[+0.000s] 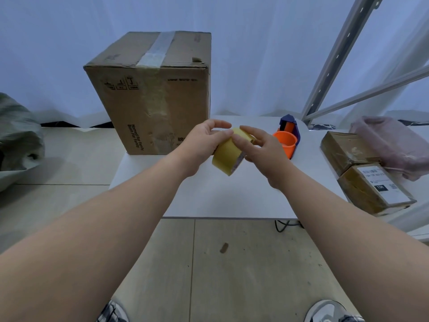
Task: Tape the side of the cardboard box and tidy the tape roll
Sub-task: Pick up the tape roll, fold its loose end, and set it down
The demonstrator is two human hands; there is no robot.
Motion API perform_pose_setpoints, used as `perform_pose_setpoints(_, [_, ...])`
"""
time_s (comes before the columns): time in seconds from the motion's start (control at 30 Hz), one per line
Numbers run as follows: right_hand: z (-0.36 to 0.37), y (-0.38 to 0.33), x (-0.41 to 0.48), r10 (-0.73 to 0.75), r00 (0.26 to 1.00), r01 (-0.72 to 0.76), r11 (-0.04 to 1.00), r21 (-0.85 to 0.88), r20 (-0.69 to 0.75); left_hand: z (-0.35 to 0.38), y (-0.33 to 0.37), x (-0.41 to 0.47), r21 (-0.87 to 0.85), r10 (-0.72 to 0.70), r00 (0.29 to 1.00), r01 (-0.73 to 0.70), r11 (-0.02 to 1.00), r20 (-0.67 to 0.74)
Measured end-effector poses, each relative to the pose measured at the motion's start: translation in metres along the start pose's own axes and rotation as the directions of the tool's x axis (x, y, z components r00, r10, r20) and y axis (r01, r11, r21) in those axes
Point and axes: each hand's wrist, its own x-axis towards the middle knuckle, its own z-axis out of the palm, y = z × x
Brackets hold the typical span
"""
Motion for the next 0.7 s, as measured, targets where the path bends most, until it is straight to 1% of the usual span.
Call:
perform_pose_setpoints(0.1, [0.001,0.004,0.002,0.067,0.997,-0.070,0.995,0.071,0.032,0.003,-0.004,0.001,0.015,-0.011,1.000,0.011,1.000,-0.010])
perform_pose_setpoints(0.2, [-0.002,0.006,0.003,0.130,0.988,-0.140,0.983,0.120,0.086,0.004,-0.004,0.000,0.055,-0.018,0.999,0.017,0.998,0.031])
perform_pose_setpoints(0.23, [-0.005,0.005,0.002,0.139,0.984,-0.147,0.986,0.074,0.113,0.004,-0.005,0.000,0.090,-0.020,0.999,0.016,0.996,0.046])
perform_pose_setpoints(0.27, [-0.007,0.005,0.001,0.133,0.981,-0.132,0.991,-0.018,0.141,0.004,-0.005,0.000,0.130,-0.028,0.998,0.021,0.991,0.056])
perform_pose_setpoints(0.33, [-0.008,0.004,-0.001,0.080,0.977,-0.036,0.976,-0.213,0.200,0.004,-0.007,0.000,0.168,-0.054,0.996,0.043,0.985,0.065])
perform_pose_setpoints(0.4, [-0.005,0.000,-0.001,-0.023,0.974,0.098,0.940,-0.325,0.227,0.003,-0.009,0.000,0.155,-0.066,0.995,0.054,0.986,0.071])
perform_pose_setpoints(0.43, [-0.002,-0.002,0.000,-0.084,0.971,0.169,0.905,-0.392,0.225,0.002,-0.010,0.000,0.157,-0.065,0.995,0.053,0.986,0.074])
perform_pose_setpoints(0.5, [0.006,-0.006,0.003,-0.184,0.963,0.266,0.772,-0.577,0.198,0.002,-0.010,0.003,0.205,-0.045,0.996,0.028,0.978,0.080])
perform_pose_setpoints(0.57, [0.013,-0.009,0.004,-0.254,0.956,0.280,0.625,-0.728,0.150,0.005,-0.009,0.005,0.303,-0.015,0.998,-0.005,0.953,0.063])
perform_pose_setpoints(0.6, [0.015,-0.008,0.005,-0.277,0.952,0.274,0.587,-0.762,0.129,0.007,-0.009,0.006,0.341,0.002,0.999,-0.019,0.940,0.049])
perform_pose_setpoints(0.63, [0.017,-0.007,0.004,-0.295,0.948,0.275,0.579,-0.767,0.117,0.009,-0.009,0.006,0.359,0.014,0.999,-0.027,0.933,0.040])
perform_pose_setpoints(0.7, [0.018,-0.004,0.004,-0.322,0.940,0.298,0.603,-0.740,0.116,0.010,-0.009,0.006,0.380,0.022,0.999,-0.030,0.924,0.026])
